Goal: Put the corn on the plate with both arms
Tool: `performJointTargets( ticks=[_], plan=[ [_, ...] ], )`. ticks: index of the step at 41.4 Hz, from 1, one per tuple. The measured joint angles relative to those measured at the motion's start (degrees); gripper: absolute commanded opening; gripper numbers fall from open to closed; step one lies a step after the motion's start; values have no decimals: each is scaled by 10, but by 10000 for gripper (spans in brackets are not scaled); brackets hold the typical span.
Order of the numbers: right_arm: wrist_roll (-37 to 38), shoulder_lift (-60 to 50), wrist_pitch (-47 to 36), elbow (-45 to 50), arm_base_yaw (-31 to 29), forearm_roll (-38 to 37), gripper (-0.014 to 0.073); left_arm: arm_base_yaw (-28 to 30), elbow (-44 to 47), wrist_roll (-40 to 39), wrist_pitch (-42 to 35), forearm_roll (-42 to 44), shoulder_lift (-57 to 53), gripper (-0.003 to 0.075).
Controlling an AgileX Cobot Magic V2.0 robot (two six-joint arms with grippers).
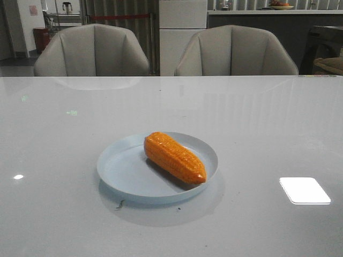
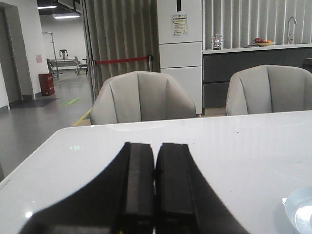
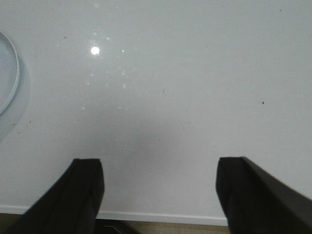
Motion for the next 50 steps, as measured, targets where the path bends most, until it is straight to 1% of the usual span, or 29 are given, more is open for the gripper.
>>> performJointTargets(
  ticks=[34,36,41,50],
  plan=[
    [0,-7,0,0,0,0,578,0,0,0,4,-3,0,98],
    [0,-16,1,0,1,0,559,0,0,0,4,-3,0,98],
    [0,-51,6,0,9,0,466,0,0,0,4,-3,0,98],
    [0,-151,13,0,57,-13,307,0,0,0,4,-3,0,98]
  ],
)
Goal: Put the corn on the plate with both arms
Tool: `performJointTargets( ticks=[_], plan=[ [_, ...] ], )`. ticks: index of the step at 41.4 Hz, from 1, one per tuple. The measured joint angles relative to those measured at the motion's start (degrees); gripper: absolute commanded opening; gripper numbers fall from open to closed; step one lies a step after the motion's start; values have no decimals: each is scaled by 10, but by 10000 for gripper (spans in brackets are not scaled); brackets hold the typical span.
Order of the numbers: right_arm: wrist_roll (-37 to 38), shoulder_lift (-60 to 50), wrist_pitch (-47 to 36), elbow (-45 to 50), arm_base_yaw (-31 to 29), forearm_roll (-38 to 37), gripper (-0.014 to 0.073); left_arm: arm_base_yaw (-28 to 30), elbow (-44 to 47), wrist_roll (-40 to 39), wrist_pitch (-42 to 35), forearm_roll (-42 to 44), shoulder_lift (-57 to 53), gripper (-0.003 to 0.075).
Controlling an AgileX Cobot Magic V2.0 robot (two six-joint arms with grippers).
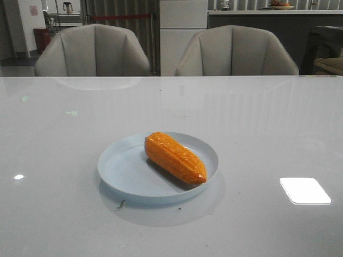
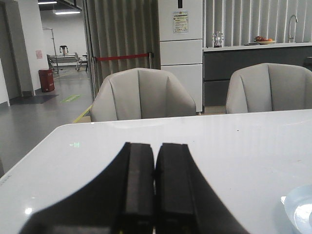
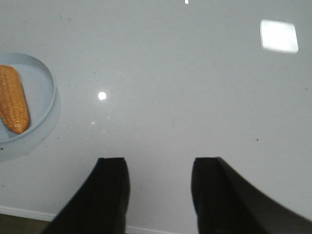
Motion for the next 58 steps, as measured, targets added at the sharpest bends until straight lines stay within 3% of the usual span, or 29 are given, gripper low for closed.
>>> performJointTargets(
  ticks=[12,21,35,39,50,58],
  plan=[
    [0,-151,3,8,27,-3,43,0,0,0,0,0,0,98],
    [0,-236,-55,60,27,14,55,0,0,0,0,0,0,98],
    [0,-262,-411,292,27,59,55,0,0,0,0,0,0,98],
    [0,-262,-479,354,27,61,55,0,0,0,0,0,0,98],
    [0,-332,-545,481,27,62,55,0,0,0,1,0,0,98],
    [0,-334,-542,499,27,62,55,0,0,0,5,0,0,98]
  ],
)
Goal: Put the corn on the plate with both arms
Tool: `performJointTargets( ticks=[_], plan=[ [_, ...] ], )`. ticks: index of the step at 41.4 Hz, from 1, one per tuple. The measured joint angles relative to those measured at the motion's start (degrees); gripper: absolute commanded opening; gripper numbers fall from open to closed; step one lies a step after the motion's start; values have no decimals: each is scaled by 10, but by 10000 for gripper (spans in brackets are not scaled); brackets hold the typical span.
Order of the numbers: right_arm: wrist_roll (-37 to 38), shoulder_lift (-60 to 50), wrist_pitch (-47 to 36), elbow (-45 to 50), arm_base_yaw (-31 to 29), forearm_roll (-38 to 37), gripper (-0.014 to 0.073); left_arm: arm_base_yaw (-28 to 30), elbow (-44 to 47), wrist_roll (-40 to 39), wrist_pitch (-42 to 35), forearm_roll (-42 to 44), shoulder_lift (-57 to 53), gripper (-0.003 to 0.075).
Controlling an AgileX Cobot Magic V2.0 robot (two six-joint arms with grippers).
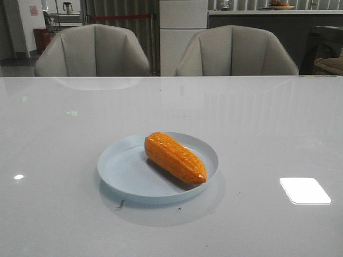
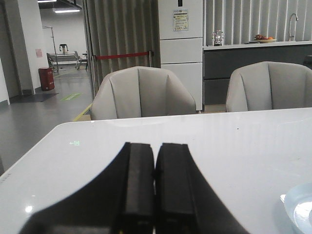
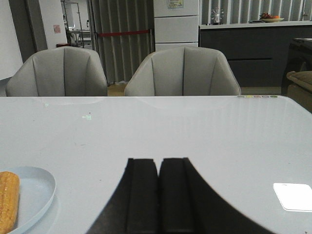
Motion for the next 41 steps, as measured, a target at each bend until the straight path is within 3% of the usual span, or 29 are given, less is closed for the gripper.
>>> performJointTargets(
  ticks=[11,41],
  plan=[
    [0,0,83,0,0,1,55,0,0,0,0,0,0,98],
    [0,0,84,0,0,1,55,0,0,0,4,-1,0,98]
  ],
)
